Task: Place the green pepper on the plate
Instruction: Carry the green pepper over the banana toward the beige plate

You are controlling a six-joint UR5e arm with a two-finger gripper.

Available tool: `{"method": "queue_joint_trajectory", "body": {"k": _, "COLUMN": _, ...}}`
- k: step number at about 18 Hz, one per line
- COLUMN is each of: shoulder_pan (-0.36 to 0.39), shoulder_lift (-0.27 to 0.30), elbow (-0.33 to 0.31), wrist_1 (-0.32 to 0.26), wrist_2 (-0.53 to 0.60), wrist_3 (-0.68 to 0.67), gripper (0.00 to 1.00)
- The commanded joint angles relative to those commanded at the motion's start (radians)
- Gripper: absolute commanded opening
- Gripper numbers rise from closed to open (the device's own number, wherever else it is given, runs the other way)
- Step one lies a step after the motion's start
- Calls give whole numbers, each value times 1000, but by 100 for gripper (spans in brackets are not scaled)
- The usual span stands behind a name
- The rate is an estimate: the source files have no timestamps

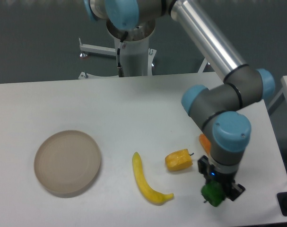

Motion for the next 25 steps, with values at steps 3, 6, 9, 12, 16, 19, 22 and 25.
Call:
{"method": "queue_joint_trajectory", "body": {"k": 3, "shoulder_pan": -40, "shoulder_lift": 48, "elbow": -57, "wrist_1": 2, "wrist_2": -43, "wrist_3": -66, "gripper": 43}}
{"method": "queue_joint_trajectory", "body": {"k": 6, "shoulder_pan": -95, "shoulder_lift": 75, "elbow": -71, "wrist_1": -15, "wrist_2": -42, "wrist_3": -181, "gripper": 43}}
{"method": "queue_joint_trajectory", "body": {"k": 9, "shoulder_pan": -155, "shoulder_lift": 123, "elbow": -159, "wrist_1": -8, "wrist_2": -45, "wrist_3": -256, "gripper": 43}}
{"method": "queue_joint_trajectory", "body": {"k": 12, "shoulder_pan": -199, "shoulder_lift": 166, "elbow": -215, "wrist_1": -8, "wrist_2": -46, "wrist_3": -327, "gripper": 43}}
{"method": "queue_joint_trajectory", "body": {"k": 16, "shoulder_pan": -282, "shoulder_lift": 192, "elbow": -299, "wrist_1": 59, "wrist_2": -46, "wrist_3": -477, "gripper": 43}}
{"method": "queue_joint_trajectory", "body": {"k": 19, "shoulder_pan": -350, "shoulder_lift": 192, "elbow": -383, "wrist_1": 205, "wrist_2": -45, "wrist_3": -629, "gripper": 43}}
{"method": "queue_joint_trajectory", "body": {"k": 22, "shoulder_pan": -396, "shoulder_lift": 195, "elbow": -425, "wrist_1": 227, "wrist_2": -35, "wrist_3": -746, "gripper": 43}}
{"method": "queue_joint_trajectory", "body": {"k": 25, "shoulder_pan": -417, "shoulder_lift": 207, "elbow": -463, "wrist_1": 227, "wrist_2": -34, "wrist_3": -805, "gripper": 43}}
